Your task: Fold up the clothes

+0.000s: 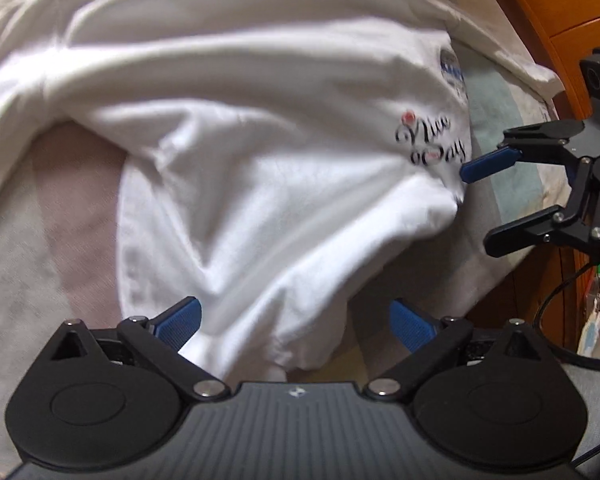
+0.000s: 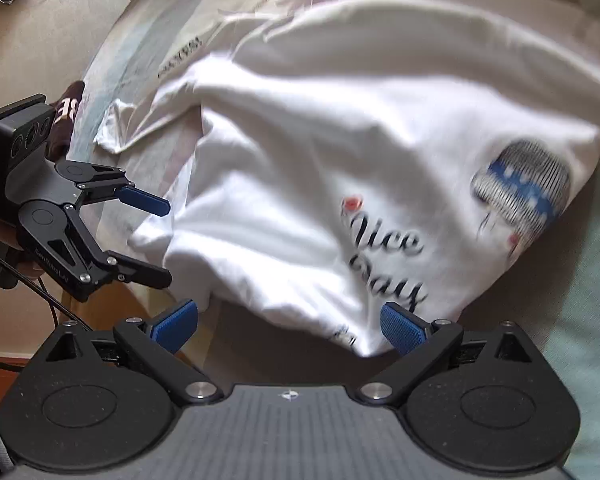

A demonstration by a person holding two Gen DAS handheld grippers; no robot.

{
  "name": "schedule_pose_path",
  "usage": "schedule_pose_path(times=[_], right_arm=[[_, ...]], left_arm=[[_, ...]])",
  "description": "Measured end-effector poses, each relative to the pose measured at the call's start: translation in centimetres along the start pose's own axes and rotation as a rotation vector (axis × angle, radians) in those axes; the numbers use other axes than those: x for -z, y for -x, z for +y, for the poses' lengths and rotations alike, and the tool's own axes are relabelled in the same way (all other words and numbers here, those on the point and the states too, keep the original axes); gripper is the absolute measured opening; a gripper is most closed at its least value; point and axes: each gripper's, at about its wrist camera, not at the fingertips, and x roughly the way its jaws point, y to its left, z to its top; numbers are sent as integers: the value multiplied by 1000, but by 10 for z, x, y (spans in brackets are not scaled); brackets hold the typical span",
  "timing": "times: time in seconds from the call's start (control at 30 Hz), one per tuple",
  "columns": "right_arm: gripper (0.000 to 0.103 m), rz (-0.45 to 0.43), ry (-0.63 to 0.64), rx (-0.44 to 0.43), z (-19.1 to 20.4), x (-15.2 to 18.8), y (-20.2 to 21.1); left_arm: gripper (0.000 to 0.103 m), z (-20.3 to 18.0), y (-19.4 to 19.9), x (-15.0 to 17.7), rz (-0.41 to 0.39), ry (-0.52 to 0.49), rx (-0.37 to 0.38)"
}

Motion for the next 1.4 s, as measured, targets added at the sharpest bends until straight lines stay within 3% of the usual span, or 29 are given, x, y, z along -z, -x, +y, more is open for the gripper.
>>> schedule_pose_path(times=[0.13,0.2,0.3,0.37,0.47,0.5,0.63,0.7,0.8,0.9,0.97,1.03,1.17,1.3,1.4], right_arm=[[101,-168,56,120,-12,-37,25],[101,-210,68,162,-23,-56,22],[100,-234,60,185,-44,-78,10],[100,-215,40,187,-57,-85,-3],[102,-148,-19,171,-63,-57,-14],[103,-125,-39,166,-66,-48,-17],[103,-109,-77,160,-65,-28,-4],[102,-118,-81,156,-63,-39,6],[102,-188,-1,177,-56,-70,27],[102,-266,88,306,-58,-120,41],[103,-274,84,404,-75,-154,40],[103,-249,38,476,-99,-186,35],[102,-185,-149,531,-151,-220,27],[103,-115,-276,562,-186,-235,20],[103,-7,-276,522,-192,-229,9]], left_arm=[[99,13,22,-53,-199,-83,-66],[99,14,14,-81,-244,-112,-71],[99,14,-9,-104,-258,-132,-53],[99,16,-25,-104,-220,-110,-66],[99,25,-40,-73,-114,-34,-44],[99,24,-39,-59,-130,-44,-50],[99,14,-31,-43,-68,-106,-84],[99,16,-22,-50,-78,-93,-79],[99,21,-4,-79,-187,-112,-130],[99,34,1,-127,-265,-94,-239],[99,45,1,-161,-296,-68,-322],[99,57,-10,-190,-256,-9,-401],[99,75,-41,-217,-123,52,-503],[100,85,-60,-217,-52,65,-509],[100,86,-60,-215,-25,73,-488]])
